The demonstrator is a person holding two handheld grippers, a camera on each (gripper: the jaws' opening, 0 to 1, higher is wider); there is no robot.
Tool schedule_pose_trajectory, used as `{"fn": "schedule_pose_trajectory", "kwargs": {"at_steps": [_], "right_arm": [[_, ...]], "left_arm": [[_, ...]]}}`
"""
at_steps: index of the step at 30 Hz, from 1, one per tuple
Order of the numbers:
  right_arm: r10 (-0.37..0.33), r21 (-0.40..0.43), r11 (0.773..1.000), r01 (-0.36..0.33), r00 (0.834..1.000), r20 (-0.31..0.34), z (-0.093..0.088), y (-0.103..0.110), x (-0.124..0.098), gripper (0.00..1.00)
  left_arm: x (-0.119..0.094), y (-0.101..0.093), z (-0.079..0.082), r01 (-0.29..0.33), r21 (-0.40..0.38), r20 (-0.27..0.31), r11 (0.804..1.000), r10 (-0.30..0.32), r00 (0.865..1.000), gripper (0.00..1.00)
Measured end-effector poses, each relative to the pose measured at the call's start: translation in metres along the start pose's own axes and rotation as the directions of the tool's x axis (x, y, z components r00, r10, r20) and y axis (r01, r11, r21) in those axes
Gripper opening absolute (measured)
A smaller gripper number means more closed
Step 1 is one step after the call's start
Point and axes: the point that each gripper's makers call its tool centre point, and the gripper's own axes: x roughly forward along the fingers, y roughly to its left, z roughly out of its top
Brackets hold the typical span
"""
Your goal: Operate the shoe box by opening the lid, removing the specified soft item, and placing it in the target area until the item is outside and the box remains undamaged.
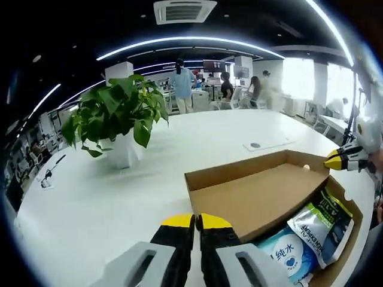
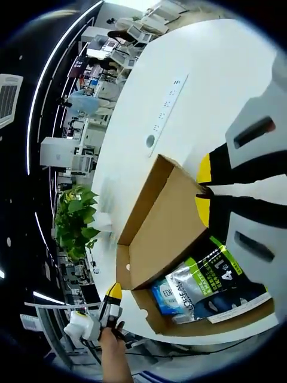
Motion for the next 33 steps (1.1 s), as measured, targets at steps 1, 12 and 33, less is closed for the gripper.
{"fn": "schedule_pose_trajectory", "kwargs": {"at_steps": [1, 12, 33], "right_arm": [[-0.002, 0.008, 1.0, 0.002, 1.0, -0.004, 0.0, 0.0, 0.001, 0.03], [0.001, 0.012, 1.0, 0.0, 1.0, -0.016, 0.0, 0.0, 0.002, 0.04], [0.052, 0.04, 0.998, -0.051, 0.999, -0.004, 0.006, 0.005, -0.041, 0.19]], "left_arm": [[0.0, -0.001, 0.0, -0.001, -0.002, -0.002, 1.0, 0.001, 1.0, 0.02], [0.002, -0.001, -0.001, -0.001, 0.003, -0.011, 1.0, 0.001, 1.0, 0.02], [-0.025, -0.017, 0.007, 0.025, 0.044, -0.024, 0.999, -0.024, 0.999, 0.16]]}}
